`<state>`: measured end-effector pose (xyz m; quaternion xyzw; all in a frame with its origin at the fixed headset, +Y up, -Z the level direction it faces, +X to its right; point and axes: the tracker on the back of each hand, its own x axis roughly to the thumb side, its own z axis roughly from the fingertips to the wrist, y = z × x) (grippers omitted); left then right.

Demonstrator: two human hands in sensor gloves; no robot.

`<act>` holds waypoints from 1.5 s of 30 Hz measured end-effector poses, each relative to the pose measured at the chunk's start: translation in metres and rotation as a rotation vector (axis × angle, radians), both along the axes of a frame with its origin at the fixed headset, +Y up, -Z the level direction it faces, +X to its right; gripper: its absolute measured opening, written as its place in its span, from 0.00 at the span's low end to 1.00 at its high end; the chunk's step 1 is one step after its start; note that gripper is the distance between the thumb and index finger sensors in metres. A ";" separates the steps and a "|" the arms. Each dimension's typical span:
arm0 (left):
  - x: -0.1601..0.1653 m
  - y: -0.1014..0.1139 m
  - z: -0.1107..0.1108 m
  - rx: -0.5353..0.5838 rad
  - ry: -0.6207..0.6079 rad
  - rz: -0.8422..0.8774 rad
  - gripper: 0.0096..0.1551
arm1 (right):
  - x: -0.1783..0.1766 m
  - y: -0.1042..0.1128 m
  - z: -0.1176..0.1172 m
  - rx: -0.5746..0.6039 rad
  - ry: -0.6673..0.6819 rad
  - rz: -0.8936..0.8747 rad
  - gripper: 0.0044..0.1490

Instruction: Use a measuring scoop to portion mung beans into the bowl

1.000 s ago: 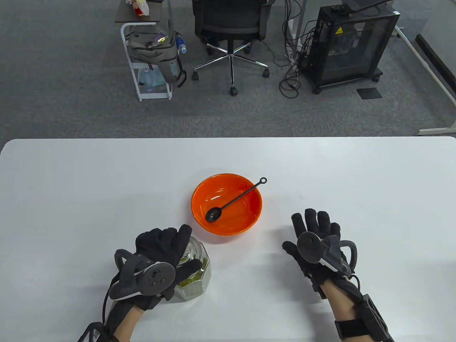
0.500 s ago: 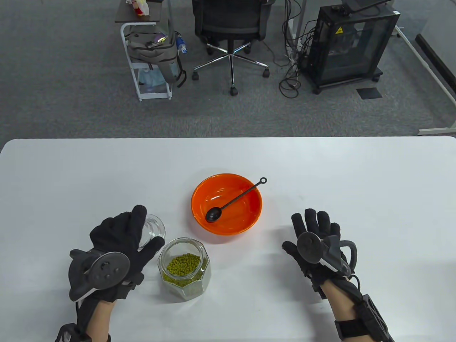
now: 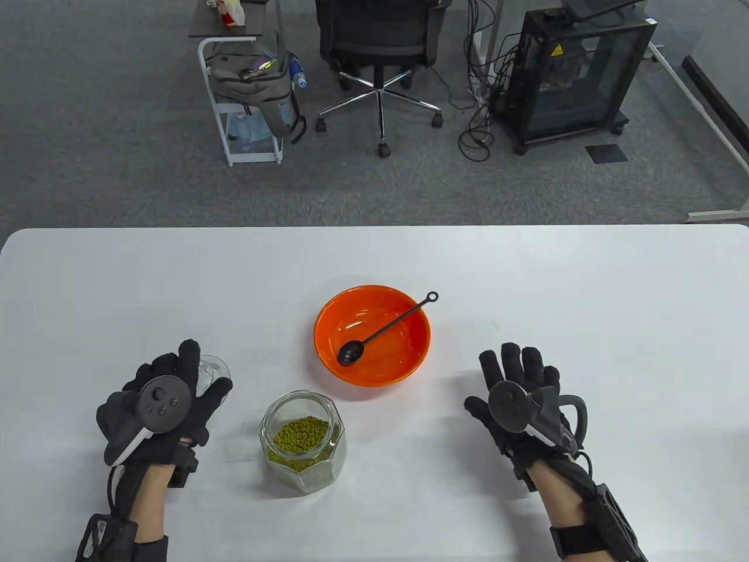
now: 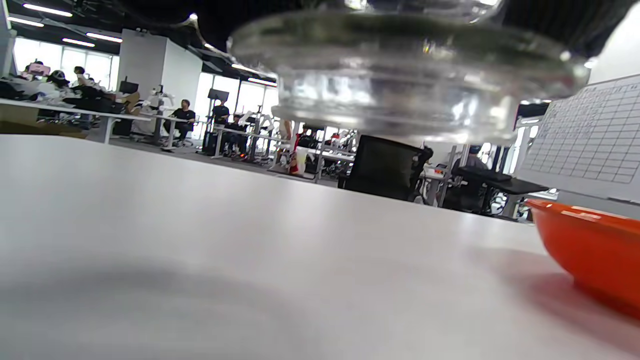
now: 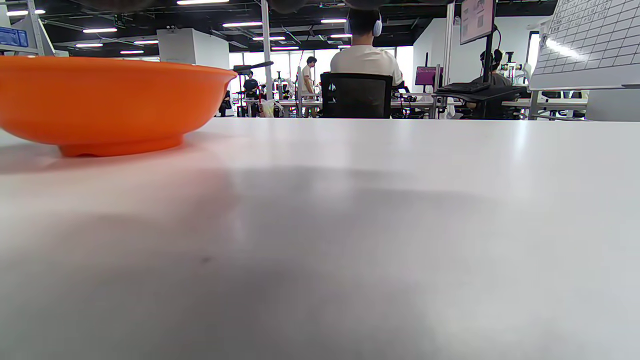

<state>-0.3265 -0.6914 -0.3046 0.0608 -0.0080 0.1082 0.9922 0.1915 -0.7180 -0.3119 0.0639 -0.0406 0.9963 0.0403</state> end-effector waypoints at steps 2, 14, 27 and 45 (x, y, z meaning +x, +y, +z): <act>-0.002 -0.007 -0.003 -0.029 0.013 0.003 0.54 | 0.000 0.000 0.000 -0.001 0.003 -0.001 0.55; -0.019 -0.039 -0.013 -0.137 0.085 0.041 0.53 | 0.000 -0.001 0.000 -0.003 0.008 -0.009 0.55; -0.025 -0.054 -0.018 -0.200 0.126 -0.019 0.53 | 0.003 -0.002 0.000 -0.013 -0.001 -0.013 0.55; -0.027 -0.064 -0.020 -0.253 0.145 -0.028 0.52 | -0.001 -0.007 -0.002 -0.043 0.018 0.002 0.55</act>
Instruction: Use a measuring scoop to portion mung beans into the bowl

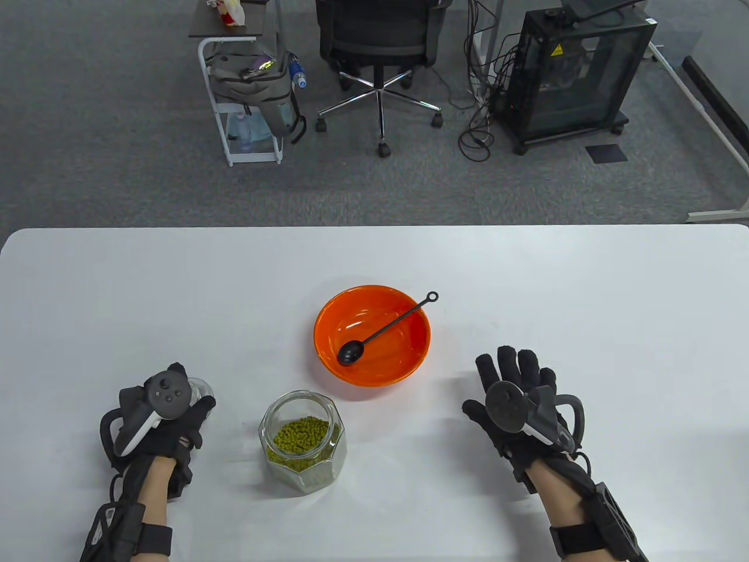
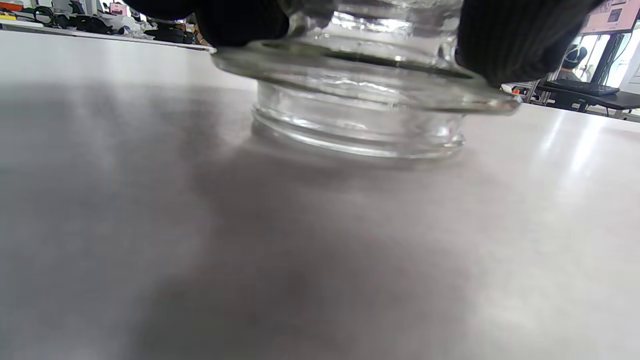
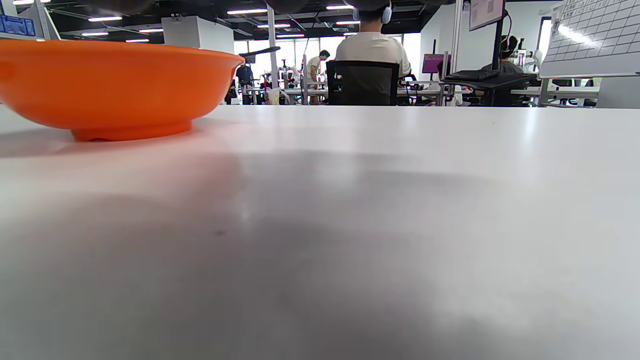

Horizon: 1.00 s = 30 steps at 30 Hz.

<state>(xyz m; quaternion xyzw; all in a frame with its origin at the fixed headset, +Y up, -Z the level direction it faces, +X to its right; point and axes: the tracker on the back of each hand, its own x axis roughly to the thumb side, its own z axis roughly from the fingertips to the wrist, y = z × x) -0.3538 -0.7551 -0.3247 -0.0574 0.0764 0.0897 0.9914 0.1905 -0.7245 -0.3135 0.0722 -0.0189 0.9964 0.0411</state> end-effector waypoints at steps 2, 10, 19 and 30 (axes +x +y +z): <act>0.000 0.000 0.000 -0.005 0.006 -0.005 0.52 | 0.000 0.000 0.000 -0.003 0.000 0.001 0.55; 0.000 0.001 0.002 -0.027 0.035 -0.003 0.56 | -0.002 -0.001 0.000 -0.016 0.006 0.005 0.55; 0.018 0.042 0.021 0.214 -0.072 0.065 0.57 | -0.002 -0.004 -0.001 -0.036 -0.009 -0.002 0.54; 0.040 0.063 0.032 0.353 -0.196 0.264 0.56 | -0.017 0.010 -0.010 -0.005 -0.131 -0.159 0.54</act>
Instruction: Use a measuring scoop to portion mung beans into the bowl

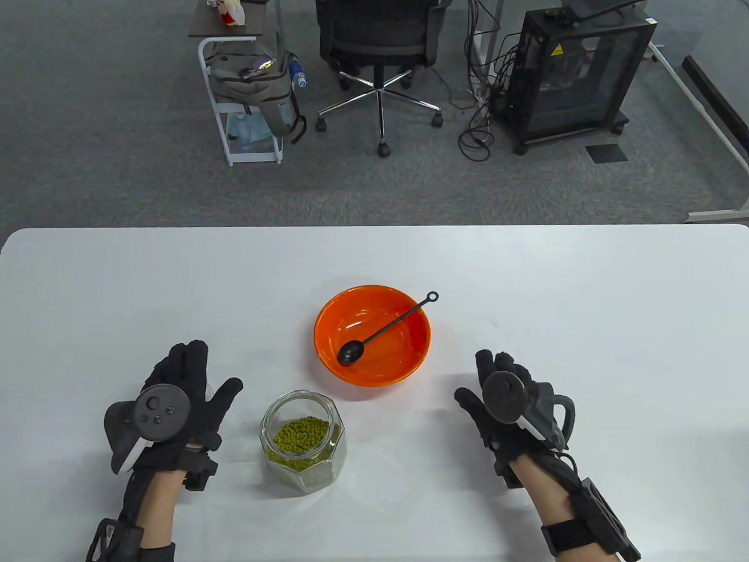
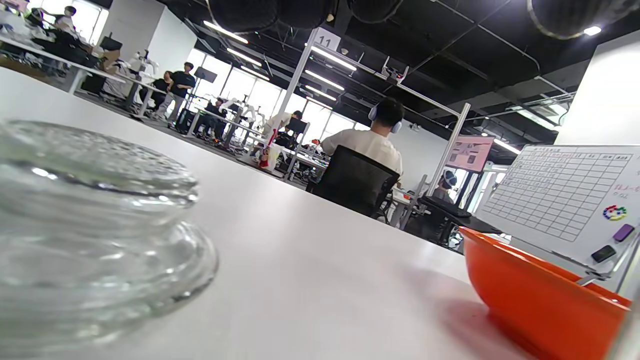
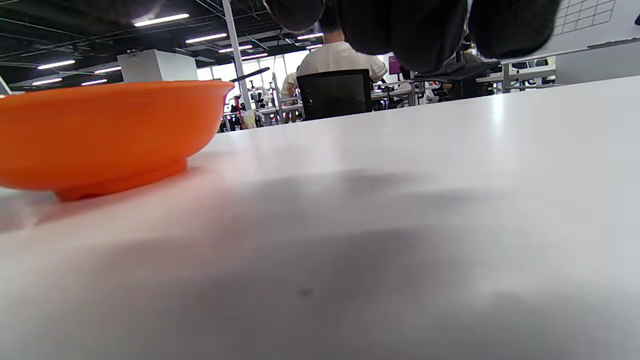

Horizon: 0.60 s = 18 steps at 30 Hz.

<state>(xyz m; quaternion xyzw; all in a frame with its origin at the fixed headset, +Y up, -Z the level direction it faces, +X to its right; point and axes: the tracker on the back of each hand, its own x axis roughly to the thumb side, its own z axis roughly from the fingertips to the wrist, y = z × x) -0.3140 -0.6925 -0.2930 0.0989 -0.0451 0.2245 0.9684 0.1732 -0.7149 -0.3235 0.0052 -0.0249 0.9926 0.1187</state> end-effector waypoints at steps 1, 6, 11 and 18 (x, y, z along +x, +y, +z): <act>0.001 0.000 0.000 -0.004 -0.001 -0.004 0.56 | -0.003 0.001 -0.002 -0.011 -0.008 -0.013 0.54; 0.003 -0.004 -0.001 -0.017 -0.013 -0.017 0.56 | -0.025 0.001 -0.025 -0.168 -0.086 -0.186 0.56; 0.007 -0.011 -0.003 -0.054 -0.024 -0.039 0.56 | -0.043 -0.004 -0.044 -0.218 -0.191 -0.263 0.56; 0.008 -0.014 -0.005 -0.064 -0.020 -0.056 0.56 | -0.053 -0.008 -0.067 -0.243 -0.302 -0.345 0.56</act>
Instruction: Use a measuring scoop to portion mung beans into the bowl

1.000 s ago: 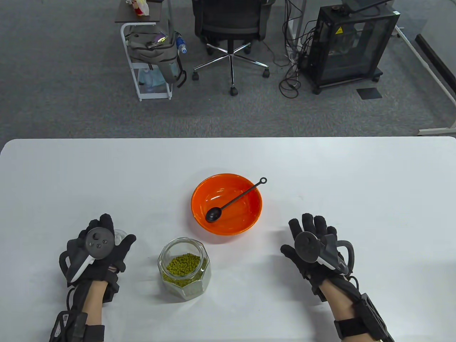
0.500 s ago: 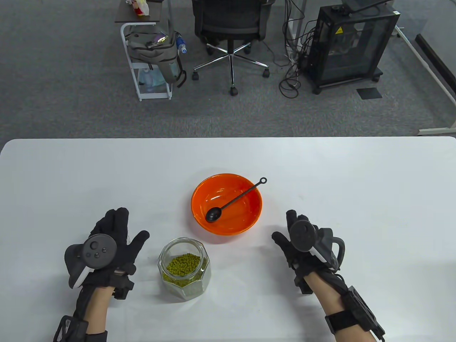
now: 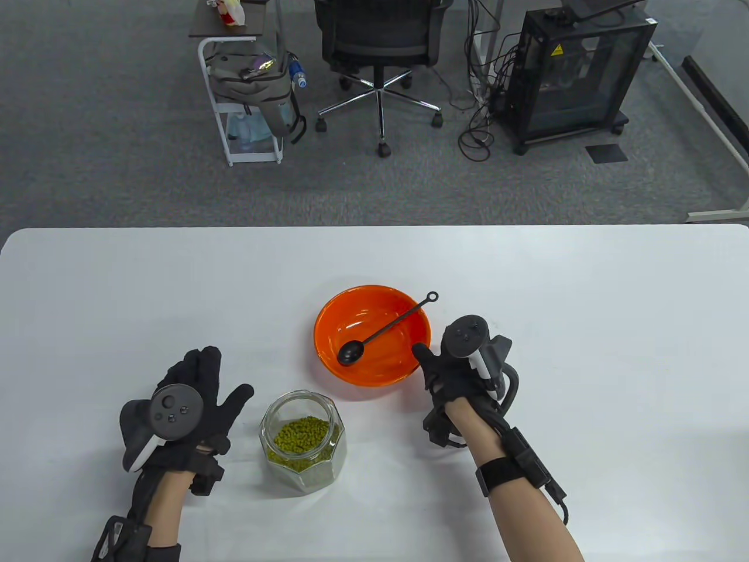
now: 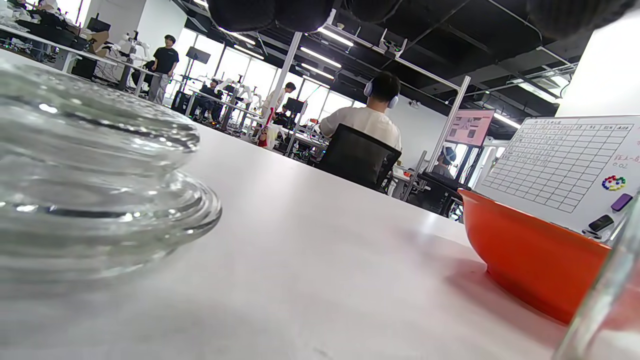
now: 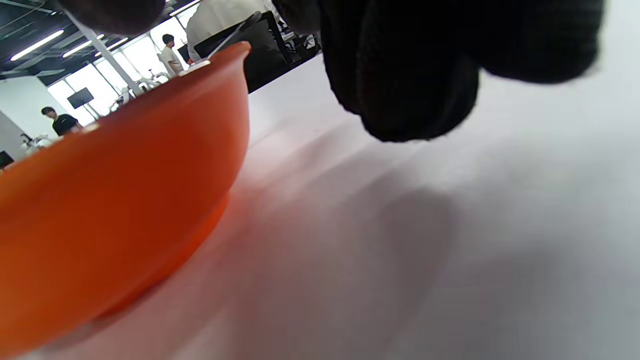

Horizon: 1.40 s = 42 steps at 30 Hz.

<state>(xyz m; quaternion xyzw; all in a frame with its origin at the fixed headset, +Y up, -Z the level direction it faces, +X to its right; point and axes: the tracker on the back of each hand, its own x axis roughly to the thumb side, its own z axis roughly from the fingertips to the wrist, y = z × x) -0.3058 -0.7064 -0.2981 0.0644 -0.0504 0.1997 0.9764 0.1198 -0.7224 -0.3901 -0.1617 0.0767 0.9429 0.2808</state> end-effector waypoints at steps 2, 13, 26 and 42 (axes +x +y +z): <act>0.000 -0.002 -0.001 -0.019 -0.001 -0.007 0.56 | -0.002 -0.001 -0.003 -0.004 -0.008 0.013 0.57; 0.001 -0.004 -0.003 -0.033 0.012 -0.084 0.56 | -0.009 -0.016 -0.016 -0.076 -0.082 -0.133 0.56; 0.000 -0.006 -0.003 -0.032 0.013 -0.102 0.55 | -0.005 -0.027 -0.022 -0.073 -0.153 -0.335 0.42; 0.000 -0.007 -0.002 -0.044 0.013 -0.100 0.55 | 0.017 -0.021 -0.019 -0.064 -0.128 -0.528 0.37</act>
